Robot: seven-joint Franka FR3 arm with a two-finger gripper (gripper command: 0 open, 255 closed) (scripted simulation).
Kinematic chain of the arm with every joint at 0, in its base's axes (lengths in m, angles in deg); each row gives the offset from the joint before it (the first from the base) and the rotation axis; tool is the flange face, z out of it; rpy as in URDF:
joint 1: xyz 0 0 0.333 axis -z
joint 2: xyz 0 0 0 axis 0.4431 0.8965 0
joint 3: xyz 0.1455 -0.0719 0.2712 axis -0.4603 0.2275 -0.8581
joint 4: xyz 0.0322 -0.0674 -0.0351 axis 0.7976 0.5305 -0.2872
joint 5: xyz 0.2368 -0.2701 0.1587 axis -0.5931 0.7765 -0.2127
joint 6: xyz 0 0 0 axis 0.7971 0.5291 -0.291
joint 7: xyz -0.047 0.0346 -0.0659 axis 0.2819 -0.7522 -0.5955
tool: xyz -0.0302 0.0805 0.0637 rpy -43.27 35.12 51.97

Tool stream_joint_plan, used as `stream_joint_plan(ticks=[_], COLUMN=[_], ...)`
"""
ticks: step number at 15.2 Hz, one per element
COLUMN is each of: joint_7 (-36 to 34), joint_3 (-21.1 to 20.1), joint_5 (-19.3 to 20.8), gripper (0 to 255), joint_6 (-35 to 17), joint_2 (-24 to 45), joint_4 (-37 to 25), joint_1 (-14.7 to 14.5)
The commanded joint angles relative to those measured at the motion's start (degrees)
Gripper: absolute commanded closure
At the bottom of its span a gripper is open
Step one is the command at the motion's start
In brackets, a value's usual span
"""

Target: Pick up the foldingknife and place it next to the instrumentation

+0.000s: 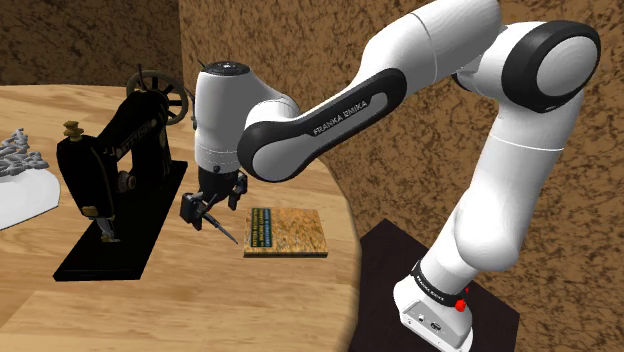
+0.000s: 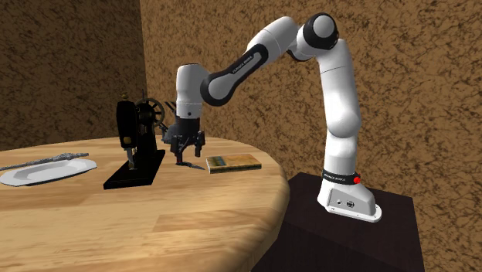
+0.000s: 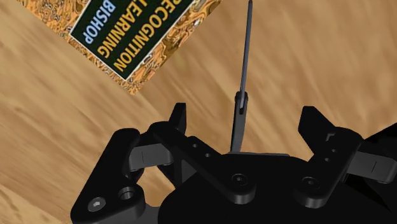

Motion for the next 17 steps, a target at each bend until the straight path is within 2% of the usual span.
stream_joint_plan(ticks=[1, 10, 11, 17], joint_7=[-0.7, -1.2, -1.2, -1.3], joint_3=[0.3, 0.6, 0.6, 0.6], joint_5=[1.0, 1.8, 1.8, 1.9], gripper=[0, 0, 255, 255], joint_6=[-1.2, -2.1, -2.1, -2.1], joint_2=[1.2, 2.1, 2.1, 2.3], joint_4=[0.1, 0.3, 0.3, 0.2], joint_1=[-0.3, -0.5, -0.5, -0.5])
